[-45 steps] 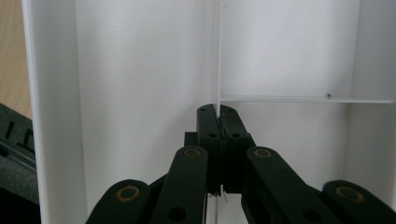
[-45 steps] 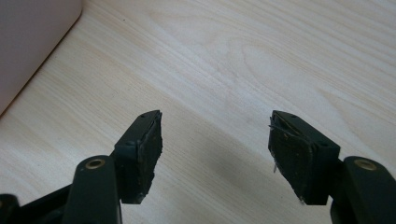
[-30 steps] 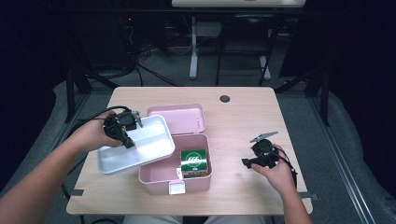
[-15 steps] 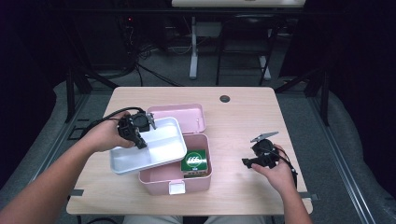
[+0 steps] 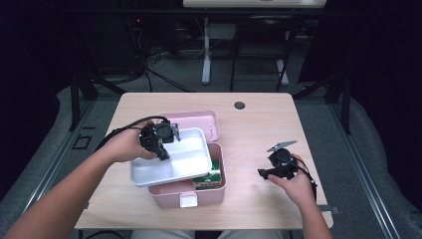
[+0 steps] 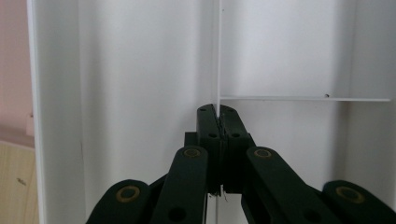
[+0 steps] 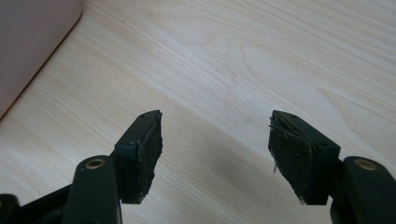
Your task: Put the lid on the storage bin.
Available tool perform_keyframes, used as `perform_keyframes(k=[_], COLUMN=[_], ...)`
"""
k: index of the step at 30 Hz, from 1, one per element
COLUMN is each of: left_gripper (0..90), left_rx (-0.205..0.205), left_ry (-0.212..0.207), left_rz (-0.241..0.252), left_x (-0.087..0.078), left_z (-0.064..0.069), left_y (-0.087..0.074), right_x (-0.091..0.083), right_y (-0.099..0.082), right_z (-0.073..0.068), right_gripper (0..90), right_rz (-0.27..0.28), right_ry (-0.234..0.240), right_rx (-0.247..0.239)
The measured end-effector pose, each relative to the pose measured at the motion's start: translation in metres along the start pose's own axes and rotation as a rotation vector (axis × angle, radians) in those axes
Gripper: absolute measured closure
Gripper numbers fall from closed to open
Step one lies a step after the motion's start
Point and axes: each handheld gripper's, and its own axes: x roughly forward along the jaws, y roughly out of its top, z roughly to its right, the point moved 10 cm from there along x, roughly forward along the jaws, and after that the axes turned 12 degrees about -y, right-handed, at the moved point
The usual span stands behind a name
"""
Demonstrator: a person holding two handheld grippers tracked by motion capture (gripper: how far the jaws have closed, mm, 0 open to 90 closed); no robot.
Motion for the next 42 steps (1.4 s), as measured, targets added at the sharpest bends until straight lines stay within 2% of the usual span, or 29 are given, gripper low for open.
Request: perform_keyframes(k=[12, 22, 26, 31, 39, 42], left_gripper=[89.5, 89.5, 89.5, 89.5, 89.4, 89.4], left_rx=[0.059, 0.087, 0.11, 0.105, 0.116, 0.117], left_ry=[-0.014, -0.024, -0.032, -0.04, -0.029, -0.038], left_rz=[0.009, 0.005, 0.004, -0.027, -0.018, -0.013], left_x=[0.008, 0.018, 0.023, 0.032, 0.033, 0.033], left_z=[0.011, 0.015, 0.019, 0.019, 0.018, 0.018], left_y=[0.018, 0.025, 0.029, 0.028, 0.031, 0.031], right_x=[0.0, 0.0, 0.001, 0.0, 0.001, 0.002], right_y=[0.0, 0.0, 0.0, 0.0, 0.0, 0.0], right_z=[-0.001, -0.001, 0.0, 0.0, -0.001, -0.002], right_gripper=[34.5, 34.5, 34.5, 34.5, 34.5, 34.5], right_rz=[0.0, -0.002, 0.0, 0.005, 0.001, 0.003], right_ry=[0.003, 0.003, 0.0, 0.0, 0.003, 0.001], right_rx=[0.002, 0.003, 0.002, 0.002, 0.0, -0.002])
